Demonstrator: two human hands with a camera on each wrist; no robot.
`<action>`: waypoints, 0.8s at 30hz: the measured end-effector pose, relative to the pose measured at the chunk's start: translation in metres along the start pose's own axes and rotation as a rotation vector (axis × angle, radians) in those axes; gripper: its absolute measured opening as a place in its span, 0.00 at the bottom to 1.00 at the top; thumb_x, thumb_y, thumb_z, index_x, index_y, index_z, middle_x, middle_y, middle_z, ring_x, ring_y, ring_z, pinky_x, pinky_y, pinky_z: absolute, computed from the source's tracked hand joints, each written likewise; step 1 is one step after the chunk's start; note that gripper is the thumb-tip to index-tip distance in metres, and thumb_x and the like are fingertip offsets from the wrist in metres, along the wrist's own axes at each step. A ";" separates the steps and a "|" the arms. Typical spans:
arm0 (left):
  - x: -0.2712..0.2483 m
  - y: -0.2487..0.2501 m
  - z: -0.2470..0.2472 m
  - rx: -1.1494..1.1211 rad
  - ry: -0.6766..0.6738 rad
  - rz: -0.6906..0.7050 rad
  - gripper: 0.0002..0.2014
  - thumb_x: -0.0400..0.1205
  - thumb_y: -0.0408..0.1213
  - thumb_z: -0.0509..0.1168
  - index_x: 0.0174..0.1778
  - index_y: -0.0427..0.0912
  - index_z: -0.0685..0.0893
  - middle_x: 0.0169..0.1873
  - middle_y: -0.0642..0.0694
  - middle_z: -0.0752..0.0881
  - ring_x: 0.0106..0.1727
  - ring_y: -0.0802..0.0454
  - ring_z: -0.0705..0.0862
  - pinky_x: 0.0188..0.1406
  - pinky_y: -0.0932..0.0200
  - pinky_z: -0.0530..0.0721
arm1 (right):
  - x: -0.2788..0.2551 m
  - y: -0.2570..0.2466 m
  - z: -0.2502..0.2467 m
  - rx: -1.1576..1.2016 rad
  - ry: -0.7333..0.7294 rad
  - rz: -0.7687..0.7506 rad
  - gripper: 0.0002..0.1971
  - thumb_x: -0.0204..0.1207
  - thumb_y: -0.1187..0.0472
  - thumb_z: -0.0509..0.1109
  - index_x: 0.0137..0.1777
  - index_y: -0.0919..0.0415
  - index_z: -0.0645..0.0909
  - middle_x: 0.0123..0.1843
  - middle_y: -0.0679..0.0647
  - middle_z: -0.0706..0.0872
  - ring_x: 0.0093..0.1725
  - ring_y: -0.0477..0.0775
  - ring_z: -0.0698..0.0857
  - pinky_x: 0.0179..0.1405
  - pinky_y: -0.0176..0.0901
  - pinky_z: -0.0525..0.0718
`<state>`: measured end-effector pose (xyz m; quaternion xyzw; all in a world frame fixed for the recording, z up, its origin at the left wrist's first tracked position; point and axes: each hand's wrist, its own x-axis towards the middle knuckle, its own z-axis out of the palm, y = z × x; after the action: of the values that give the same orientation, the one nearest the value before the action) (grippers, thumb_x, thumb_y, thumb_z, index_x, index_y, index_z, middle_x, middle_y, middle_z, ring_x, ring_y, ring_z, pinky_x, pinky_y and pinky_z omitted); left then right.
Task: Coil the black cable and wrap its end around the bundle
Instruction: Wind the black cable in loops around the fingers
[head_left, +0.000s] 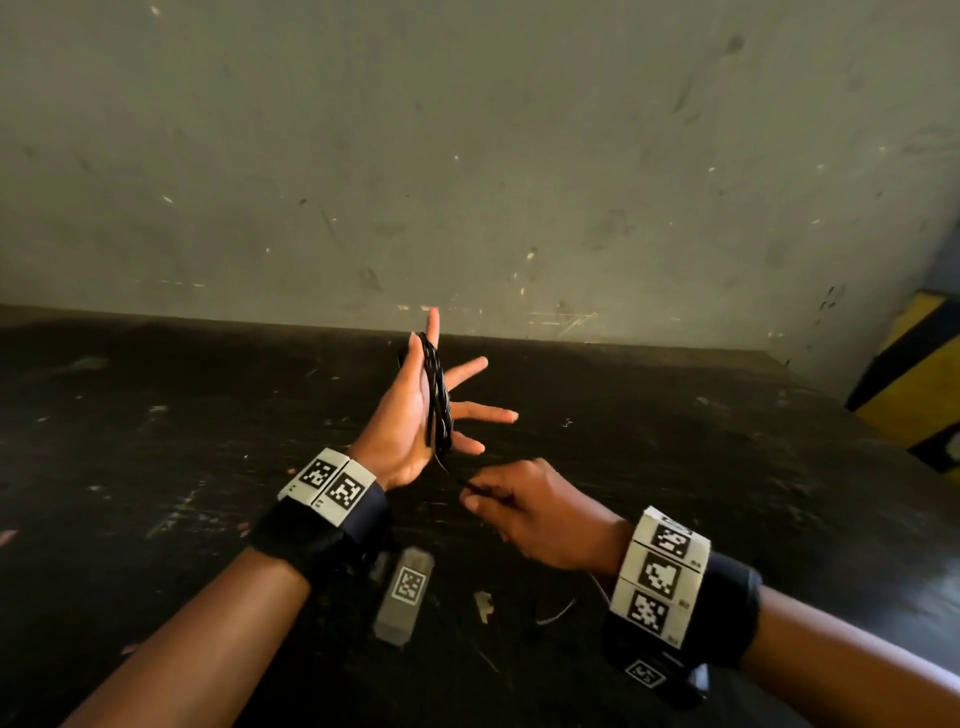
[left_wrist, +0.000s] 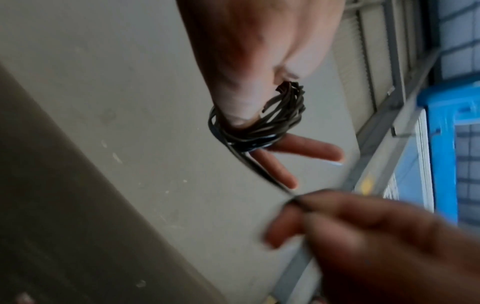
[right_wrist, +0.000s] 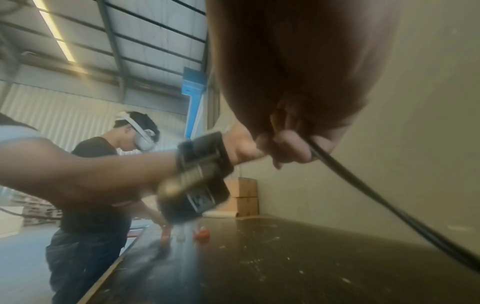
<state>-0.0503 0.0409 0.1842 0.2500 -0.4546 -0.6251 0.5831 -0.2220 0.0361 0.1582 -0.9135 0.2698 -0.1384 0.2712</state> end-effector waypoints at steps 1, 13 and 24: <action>0.000 -0.001 -0.002 0.046 0.017 0.000 0.23 0.83 0.61 0.40 0.76 0.77 0.50 0.80 0.37 0.66 0.49 0.37 0.90 0.18 0.56 0.88 | -0.002 -0.003 -0.005 -0.044 0.002 0.001 0.06 0.83 0.57 0.62 0.49 0.47 0.80 0.35 0.44 0.82 0.33 0.40 0.84 0.35 0.36 0.84; -0.026 -0.029 0.002 0.336 -0.085 -0.243 0.26 0.76 0.66 0.42 0.72 0.83 0.46 0.83 0.43 0.60 0.52 0.37 0.89 0.17 0.57 0.86 | 0.011 -0.059 -0.120 -0.560 0.054 -0.183 0.08 0.73 0.53 0.74 0.43 0.57 0.85 0.31 0.37 0.76 0.31 0.34 0.77 0.33 0.27 0.74; -0.057 -0.002 0.027 0.113 -0.459 -0.410 0.24 0.76 0.66 0.47 0.71 0.84 0.57 0.77 0.43 0.73 0.49 0.41 0.90 0.18 0.58 0.87 | 0.037 -0.030 -0.144 -0.322 0.206 -0.223 0.12 0.73 0.54 0.74 0.38 0.65 0.85 0.23 0.43 0.77 0.21 0.44 0.73 0.23 0.33 0.70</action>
<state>-0.0628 0.1024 0.1826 0.2207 -0.5486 -0.7435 0.3123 -0.2366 -0.0244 0.2960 -0.9502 0.2120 -0.2154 0.0758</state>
